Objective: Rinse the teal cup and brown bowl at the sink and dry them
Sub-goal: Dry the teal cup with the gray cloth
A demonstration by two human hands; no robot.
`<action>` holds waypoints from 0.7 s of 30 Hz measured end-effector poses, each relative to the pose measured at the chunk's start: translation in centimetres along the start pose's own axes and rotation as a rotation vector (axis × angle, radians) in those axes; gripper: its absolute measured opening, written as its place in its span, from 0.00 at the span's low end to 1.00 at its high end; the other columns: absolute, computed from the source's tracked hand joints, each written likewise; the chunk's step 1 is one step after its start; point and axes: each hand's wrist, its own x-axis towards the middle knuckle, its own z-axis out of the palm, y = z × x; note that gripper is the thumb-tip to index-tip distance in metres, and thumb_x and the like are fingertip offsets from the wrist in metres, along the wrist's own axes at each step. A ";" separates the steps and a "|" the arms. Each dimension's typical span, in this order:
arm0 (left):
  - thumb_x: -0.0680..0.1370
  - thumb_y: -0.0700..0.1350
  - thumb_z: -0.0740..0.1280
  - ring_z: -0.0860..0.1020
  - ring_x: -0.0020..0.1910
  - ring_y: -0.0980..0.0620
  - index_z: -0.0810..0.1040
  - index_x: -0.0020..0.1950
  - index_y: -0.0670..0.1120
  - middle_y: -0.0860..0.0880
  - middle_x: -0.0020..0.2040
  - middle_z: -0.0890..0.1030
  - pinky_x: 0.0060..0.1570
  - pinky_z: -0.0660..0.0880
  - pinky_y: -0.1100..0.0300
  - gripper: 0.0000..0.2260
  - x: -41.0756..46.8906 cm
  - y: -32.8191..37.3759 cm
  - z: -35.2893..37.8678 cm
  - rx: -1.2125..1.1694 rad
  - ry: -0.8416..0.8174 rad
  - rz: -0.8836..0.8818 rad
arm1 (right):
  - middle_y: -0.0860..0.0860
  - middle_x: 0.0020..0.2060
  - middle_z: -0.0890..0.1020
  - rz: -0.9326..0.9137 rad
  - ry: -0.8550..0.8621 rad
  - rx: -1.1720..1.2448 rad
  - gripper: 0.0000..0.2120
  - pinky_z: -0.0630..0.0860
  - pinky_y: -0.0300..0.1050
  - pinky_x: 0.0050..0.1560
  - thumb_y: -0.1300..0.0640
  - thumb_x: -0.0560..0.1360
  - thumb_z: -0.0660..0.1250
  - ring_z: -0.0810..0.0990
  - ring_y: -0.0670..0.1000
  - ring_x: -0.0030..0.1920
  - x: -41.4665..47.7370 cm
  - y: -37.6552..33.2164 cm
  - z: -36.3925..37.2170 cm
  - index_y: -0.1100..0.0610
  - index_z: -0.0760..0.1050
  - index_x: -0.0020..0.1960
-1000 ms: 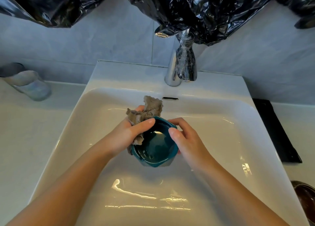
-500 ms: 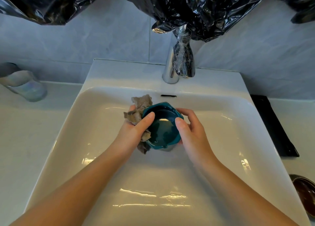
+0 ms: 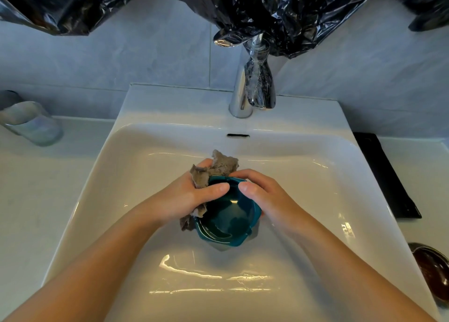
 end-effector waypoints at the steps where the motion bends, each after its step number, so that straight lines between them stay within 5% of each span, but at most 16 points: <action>1: 0.75 0.52 0.68 0.81 0.53 0.53 0.75 0.60 0.51 0.50 0.53 0.82 0.51 0.79 0.60 0.15 0.1 -0.2 0.0 -0.003 0.031 0.006 | 0.48 0.49 0.83 0.000 0.016 0.000 0.15 0.81 0.41 0.50 0.44 0.74 0.60 0.82 0.45 0.50 0.0 0.0 0.0 0.48 0.77 0.56; 4: 0.73 0.55 0.69 0.82 0.53 0.51 0.73 0.60 0.49 0.48 0.53 0.83 0.52 0.80 0.56 0.19 0.6 -1.0 0.3 -0.094 0.237 0.036 | 0.45 0.47 0.82 0.014 0.112 0.004 0.09 0.76 0.32 0.36 0.45 0.80 0.60 0.81 0.36 0.43 0.0 -0.1 0.0 0.46 0.73 0.57; 9: 0.77 0.51 0.64 0.82 0.49 0.58 0.73 0.61 0.54 0.53 0.52 0.83 0.45 0.79 0.65 0.13 1.1 -1.4 1.2 -0.266 0.417 0.048 | 0.46 0.49 0.80 0.002 0.155 -0.053 0.13 0.74 0.29 0.35 0.45 0.80 0.56 0.79 0.36 0.45 0.0 0.0 0.6 0.49 0.73 0.59; 13: 0.78 0.51 0.63 0.79 0.45 0.67 0.73 0.46 0.61 0.67 0.44 0.80 0.46 0.75 0.71 0.04 0.7 -0.6 0.7 -0.161 0.307 0.032 | 0.54 0.48 0.83 0.019 0.147 -0.078 0.21 0.81 0.45 0.42 0.41 0.73 0.57 0.81 0.49 0.48 0.0 -0.2 0.4 0.52 0.78 0.55; 15: 0.77 0.55 0.62 0.80 0.45 0.68 0.76 0.48 0.60 0.69 0.43 0.82 0.46 0.75 0.73 0.04 0.2 -0.3 0.2 -0.114 0.233 0.004 | 0.60 0.49 0.82 0.034 0.082 -0.109 0.26 0.80 0.55 0.47 0.38 0.71 0.57 0.81 0.58 0.50 -0.1 -0.2 0.3 0.57 0.78 0.55; 18: 0.72 0.63 0.68 0.81 0.55 0.53 0.80 0.57 0.53 0.54 0.56 0.83 0.58 0.76 0.59 0.20 0.0 -0.5 -0.6 -0.052 0.121 -0.067 | 0.63 0.50 0.82 0.082 -0.019 -0.093 0.26 0.79 0.51 0.45 0.41 0.72 0.57 0.81 0.61 0.51 -0.3 -0.3 0.0 0.60 0.77 0.55; 21: 0.73 0.55 0.67 0.81 0.54 0.54 0.78 0.58 0.54 0.53 0.53 0.82 0.52 0.78 0.62 0.14 -0.1 -0.5 -0.5 0.067 -0.065 -0.061 | 0.63 0.52 0.81 0.135 -0.130 -0.126 0.27 0.80 0.54 0.53 0.39 0.72 0.58 0.81 0.60 0.53 -0.5 -0.2 -0.2 0.60 0.78 0.55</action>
